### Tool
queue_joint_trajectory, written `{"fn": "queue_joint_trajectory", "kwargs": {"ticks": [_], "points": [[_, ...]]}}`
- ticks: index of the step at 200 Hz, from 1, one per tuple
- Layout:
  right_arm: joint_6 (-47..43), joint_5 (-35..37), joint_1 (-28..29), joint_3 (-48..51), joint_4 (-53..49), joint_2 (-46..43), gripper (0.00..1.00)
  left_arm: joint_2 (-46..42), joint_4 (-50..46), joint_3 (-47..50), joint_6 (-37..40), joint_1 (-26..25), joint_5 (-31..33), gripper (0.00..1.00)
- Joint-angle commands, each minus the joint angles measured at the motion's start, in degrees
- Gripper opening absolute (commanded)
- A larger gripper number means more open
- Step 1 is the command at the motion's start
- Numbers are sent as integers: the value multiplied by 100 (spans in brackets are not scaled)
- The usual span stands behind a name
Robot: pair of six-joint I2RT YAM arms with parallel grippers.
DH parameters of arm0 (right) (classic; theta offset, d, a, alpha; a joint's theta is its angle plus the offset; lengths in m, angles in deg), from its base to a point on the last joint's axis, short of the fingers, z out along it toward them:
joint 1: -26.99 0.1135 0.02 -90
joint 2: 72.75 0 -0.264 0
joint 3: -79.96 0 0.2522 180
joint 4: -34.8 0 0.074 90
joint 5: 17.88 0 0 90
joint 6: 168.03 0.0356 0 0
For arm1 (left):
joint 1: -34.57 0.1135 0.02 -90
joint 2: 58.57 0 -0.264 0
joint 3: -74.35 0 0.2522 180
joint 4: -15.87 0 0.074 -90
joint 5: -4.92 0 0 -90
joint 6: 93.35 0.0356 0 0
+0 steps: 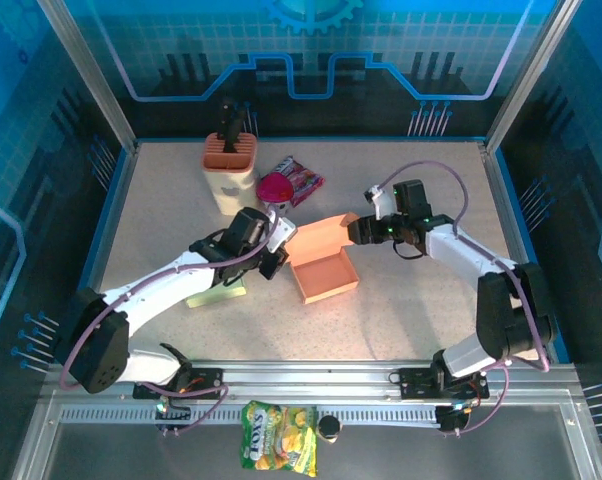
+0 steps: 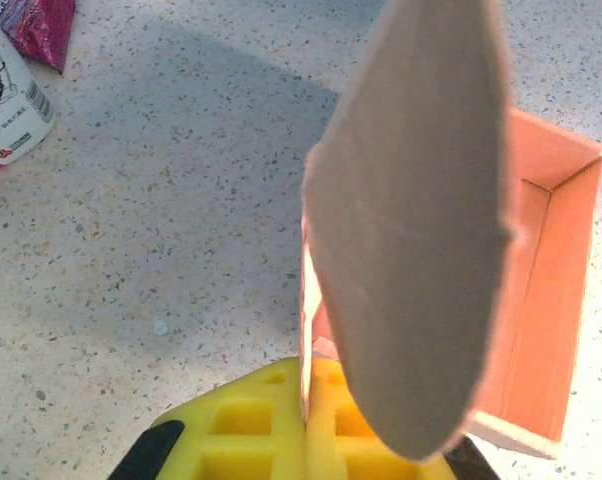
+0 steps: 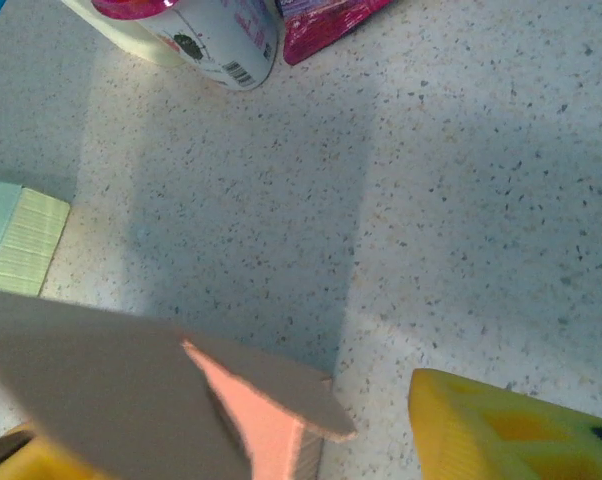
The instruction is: Fold the paper box
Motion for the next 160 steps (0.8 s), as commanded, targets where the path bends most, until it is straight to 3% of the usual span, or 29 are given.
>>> {"fn": "queue_joint_trajectory", "kwargs": {"ticks": [1,79,129,160], "points": [[-181,-171,164,-263,88,125,47,66,48,-9,113,60,69,0],[-107,293,431,-167,-27,-62,22,200,42,-180,-247,79,318,0],[-121,1021,717,-45,-161,-412,20,235,76,-255,-726,63,506,0],[-179,1468,922,-75,-261,-453,11,200,219,-225,-949,10,642,0]]}}
